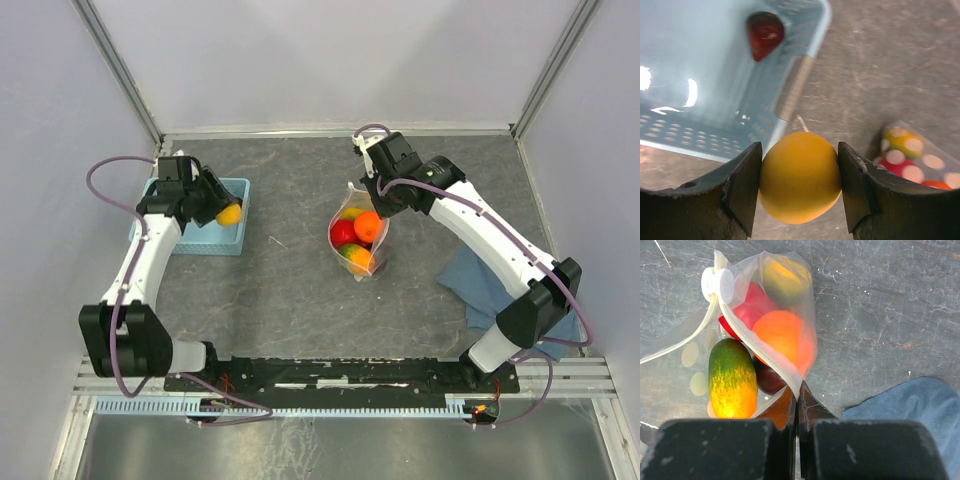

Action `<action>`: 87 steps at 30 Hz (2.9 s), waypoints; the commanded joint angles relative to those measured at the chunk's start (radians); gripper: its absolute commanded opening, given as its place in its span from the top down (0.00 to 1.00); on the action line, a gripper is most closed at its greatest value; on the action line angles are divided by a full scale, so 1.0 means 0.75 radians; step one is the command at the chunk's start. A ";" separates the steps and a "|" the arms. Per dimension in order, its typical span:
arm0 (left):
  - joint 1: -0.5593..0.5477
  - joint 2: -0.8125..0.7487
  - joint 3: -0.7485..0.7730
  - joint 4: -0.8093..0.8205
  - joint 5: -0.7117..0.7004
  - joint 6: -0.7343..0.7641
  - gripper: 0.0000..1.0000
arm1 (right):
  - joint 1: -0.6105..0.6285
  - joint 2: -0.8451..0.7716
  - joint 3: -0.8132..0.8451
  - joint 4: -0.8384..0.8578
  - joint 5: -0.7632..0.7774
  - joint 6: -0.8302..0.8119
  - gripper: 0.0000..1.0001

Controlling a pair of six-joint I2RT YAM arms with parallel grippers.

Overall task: Place the food in the zip-top bag and seal the zipper
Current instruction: Pick up the fake fruit from the bin, then place the fake fruit in the zipper food storage bag.

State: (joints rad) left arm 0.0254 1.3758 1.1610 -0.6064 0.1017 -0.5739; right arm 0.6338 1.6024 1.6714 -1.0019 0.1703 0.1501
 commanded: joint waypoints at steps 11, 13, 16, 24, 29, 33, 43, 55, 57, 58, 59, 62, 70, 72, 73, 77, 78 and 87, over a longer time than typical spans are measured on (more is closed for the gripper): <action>-0.536 -0.345 -0.060 0.360 -0.053 -0.387 0.51 | -0.004 -0.043 0.058 0.049 -0.056 0.036 0.98; -0.617 -0.355 -0.053 0.403 -0.085 -0.400 0.51 | -0.003 -0.048 0.056 0.049 -0.063 0.039 0.98; -0.733 -0.372 -0.060 0.492 -0.143 -0.405 0.51 | -0.003 -0.053 0.056 0.049 -0.066 0.044 0.98; -1.015 -0.336 -0.102 0.708 -0.289 -0.349 0.52 | -0.003 -0.064 0.056 0.049 -0.078 0.056 0.98; -1.166 -0.282 -0.105 0.773 -0.425 -0.246 0.51 | -0.003 -0.065 0.057 0.044 -0.078 0.056 0.98; -1.233 -0.220 -0.108 0.791 -0.478 -0.183 0.51 | -0.004 -0.067 0.056 0.043 -0.077 0.056 0.98; -1.297 -0.117 -0.079 0.690 -0.633 -0.103 0.36 | -0.004 -0.074 0.054 0.039 -0.067 0.050 0.98; -1.303 -0.105 -0.040 0.622 -0.679 -0.076 0.21 | -0.004 -0.069 0.062 0.037 -0.066 0.045 0.98; -1.302 -0.119 -0.028 0.604 -0.690 -0.073 0.20 | -0.004 -0.069 0.061 0.035 -0.066 0.043 0.98; -1.303 -0.129 -0.022 0.595 -0.697 -0.072 0.20 | -0.004 -0.069 0.061 0.035 -0.066 0.041 0.98; -1.302 -0.141 -0.018 0.588 -0.705 -0.068 0.19 | -0.004 -0.069 0.060 0.035 -0.066 0.042 0.98; -1.302 -0.174 0.004 0.538 -0.740 -0.060 0.16 | -0.003 -0.071 0.058 0.035 -0.064 0.039 0.98; -1.269 -0.260 0.044 0.418 -0.861 -0.004 0.11 | -0.004 -0.079 0.047 0.043 -0.065 0.039 0.98; -1.231 -0.282 0.045 0.381 -0.879 -0.001 0.10 | -0.004 -0.080 0.043 0.046 -0.066 0.040 0.98; -1.200 -0.292 0.044 0.362 -0.875 -0.004 0.09 | -0.003 -0.082 0.041 0.047 -0.065 0.040 0.98; -1.031 -0.338 0.009 0.295 -0.802 -0.042 0.09 | -0.003 -0.084 0.036 0.051 -0.066 0.037 0.98; -0.976 -0.348 -0.004 0.282 -0.776 -0.058 0.09 | -0.003 -0.084 0.036 0.052 -0.066 0.037 0.98; -0.549 -0.351 -0.109 0.218 -0.581 -0.175 0.09 | -0.004 -0.091 0.022 0.067 -0.078 0.033 0.98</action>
State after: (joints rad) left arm -0.4656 1.1141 1.1065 -0.4252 -0.4122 -0.6407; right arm 0.6338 1.5833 1.6714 -1.0023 0.1127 0.1780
